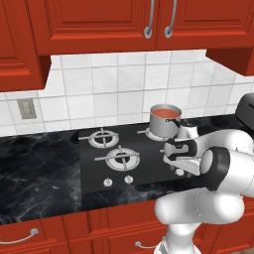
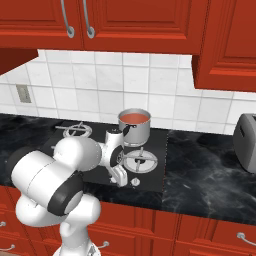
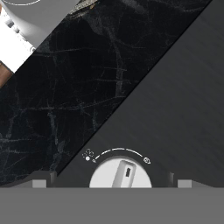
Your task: Wait until the marinara sauce is simmered to a deep red color and then turn off the stove.
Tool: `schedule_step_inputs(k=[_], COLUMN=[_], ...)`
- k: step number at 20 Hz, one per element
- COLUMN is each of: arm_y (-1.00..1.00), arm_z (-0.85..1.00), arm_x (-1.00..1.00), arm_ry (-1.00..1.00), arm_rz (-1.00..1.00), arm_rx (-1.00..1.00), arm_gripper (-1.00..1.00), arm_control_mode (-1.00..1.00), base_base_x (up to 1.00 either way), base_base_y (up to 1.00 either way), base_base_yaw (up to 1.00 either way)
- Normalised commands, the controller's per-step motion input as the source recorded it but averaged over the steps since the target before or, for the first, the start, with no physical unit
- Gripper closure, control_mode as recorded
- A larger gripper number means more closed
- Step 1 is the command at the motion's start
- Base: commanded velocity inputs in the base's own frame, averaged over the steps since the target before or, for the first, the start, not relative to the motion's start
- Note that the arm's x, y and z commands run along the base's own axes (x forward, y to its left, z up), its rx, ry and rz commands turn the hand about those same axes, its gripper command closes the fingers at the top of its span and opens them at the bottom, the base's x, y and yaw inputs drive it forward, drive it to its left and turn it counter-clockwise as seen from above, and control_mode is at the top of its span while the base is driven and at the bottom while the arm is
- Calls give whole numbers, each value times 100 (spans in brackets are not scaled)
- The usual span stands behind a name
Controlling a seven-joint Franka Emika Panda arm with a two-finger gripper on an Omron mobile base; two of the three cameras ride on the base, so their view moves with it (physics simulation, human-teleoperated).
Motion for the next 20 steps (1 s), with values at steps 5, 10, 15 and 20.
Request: schedule_step_inputs(k=[5, 10, 15, 20], arm_y=[0, 0, 0, 0], arm_z=[0, 0, 0, 0], arm_x=[0, 0, 0, 0], arm_ry=[0, 0, 0, 0], arm_rz=[0, 0, 0, 0], arm_rx=[0, 0, 0, 0], arm_gripper=[-100, -100, -100, -100], arm_control_mode=[-100, -100, -100, -100], base_base_x=[0, 0, 0, 0], base_base_y=[0, 0, 0, 0], base_base_yaw=[0, 0, 0, 0])
